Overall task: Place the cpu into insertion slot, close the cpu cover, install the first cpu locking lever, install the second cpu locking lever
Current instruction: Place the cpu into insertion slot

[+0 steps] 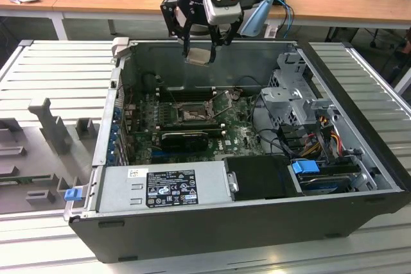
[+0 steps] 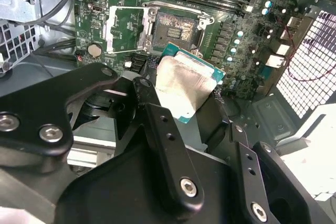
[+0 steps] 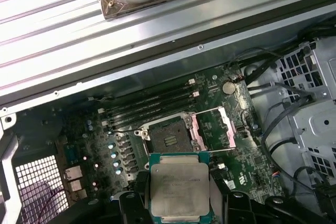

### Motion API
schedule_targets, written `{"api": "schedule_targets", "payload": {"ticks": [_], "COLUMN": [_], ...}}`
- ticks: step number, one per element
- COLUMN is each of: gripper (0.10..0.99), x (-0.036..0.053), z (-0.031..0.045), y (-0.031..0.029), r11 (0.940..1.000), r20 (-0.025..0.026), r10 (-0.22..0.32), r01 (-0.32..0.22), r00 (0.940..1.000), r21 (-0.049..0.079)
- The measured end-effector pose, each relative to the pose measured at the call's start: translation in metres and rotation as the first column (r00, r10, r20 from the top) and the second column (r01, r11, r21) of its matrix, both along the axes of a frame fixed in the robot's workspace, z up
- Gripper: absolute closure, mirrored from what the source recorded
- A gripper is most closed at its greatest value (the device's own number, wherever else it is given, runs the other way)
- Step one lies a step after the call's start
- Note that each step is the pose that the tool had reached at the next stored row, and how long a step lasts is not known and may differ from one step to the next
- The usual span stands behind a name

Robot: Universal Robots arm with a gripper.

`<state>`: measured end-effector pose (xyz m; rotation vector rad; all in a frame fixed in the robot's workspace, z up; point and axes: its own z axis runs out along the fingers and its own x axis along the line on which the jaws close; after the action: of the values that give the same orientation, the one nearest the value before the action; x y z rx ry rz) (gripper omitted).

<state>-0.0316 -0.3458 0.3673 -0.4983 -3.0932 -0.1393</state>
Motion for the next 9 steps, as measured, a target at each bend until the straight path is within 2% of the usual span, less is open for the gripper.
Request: {"api": "schedule_targets", "payload": {"ticks": [9], "gripper": [0.545], "x": [0.0], "z": [0.0], "y": [0.0], "r11": [0.9991], "r20": [0.0], "r10": [-0.043], "r01": [0.043], "r00": [0.9991], "r21": [0.0]}}
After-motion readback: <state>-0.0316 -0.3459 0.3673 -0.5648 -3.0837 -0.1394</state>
